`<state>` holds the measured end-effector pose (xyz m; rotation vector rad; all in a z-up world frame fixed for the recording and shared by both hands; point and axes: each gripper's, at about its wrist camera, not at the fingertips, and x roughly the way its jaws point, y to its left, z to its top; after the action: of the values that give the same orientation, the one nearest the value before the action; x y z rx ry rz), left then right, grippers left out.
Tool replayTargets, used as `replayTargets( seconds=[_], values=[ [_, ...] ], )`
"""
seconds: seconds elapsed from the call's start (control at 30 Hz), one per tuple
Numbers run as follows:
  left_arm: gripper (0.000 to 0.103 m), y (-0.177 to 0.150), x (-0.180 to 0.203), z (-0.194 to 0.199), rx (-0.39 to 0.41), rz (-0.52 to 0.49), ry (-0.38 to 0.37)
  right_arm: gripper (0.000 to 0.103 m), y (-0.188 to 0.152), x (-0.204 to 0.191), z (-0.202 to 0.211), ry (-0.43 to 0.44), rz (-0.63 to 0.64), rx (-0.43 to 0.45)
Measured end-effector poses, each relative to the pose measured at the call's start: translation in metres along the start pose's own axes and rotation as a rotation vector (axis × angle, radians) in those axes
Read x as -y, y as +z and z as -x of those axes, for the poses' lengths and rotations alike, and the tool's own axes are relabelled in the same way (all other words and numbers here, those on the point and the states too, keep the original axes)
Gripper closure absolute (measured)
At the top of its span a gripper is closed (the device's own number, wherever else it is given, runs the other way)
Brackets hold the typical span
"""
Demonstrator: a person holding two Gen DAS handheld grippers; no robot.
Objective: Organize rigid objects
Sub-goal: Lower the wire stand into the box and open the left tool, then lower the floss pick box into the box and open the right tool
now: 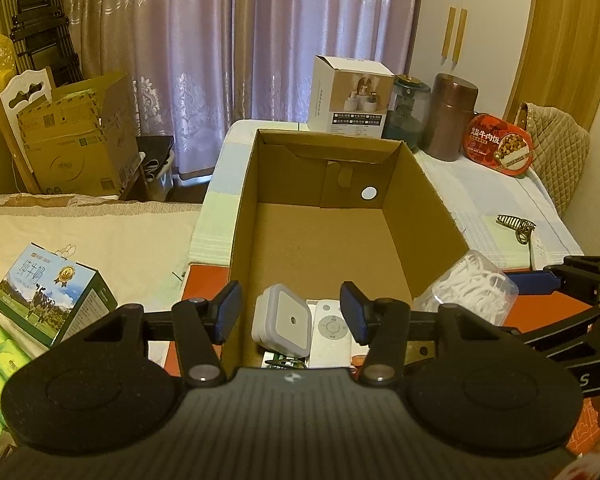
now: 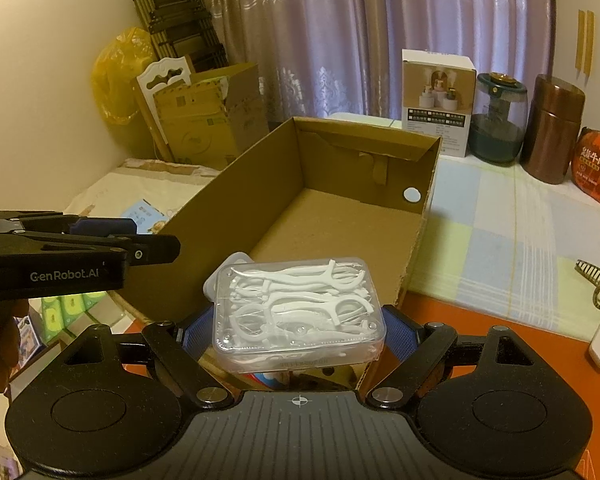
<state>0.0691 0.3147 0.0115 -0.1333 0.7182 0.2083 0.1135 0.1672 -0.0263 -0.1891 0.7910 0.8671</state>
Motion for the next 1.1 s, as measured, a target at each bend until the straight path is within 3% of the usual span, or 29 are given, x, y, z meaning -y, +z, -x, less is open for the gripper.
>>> replayTargets(
  seconds=[0.5, 1.1],
  values=[
    [0.054, 0.002, 0.0, 0.002, 0.004, 0.004, 0.008, 0.02, 0.002, 0.003, -0.001, 0.007, -0.02, 0.011],
    [0.054, 0.006, 0.014, 0.029, 0.038, 0.003, 0.003, 0.02, -0.003, 0.009, 0.03, 0.003, -0.038, 0.038]
  ],
)
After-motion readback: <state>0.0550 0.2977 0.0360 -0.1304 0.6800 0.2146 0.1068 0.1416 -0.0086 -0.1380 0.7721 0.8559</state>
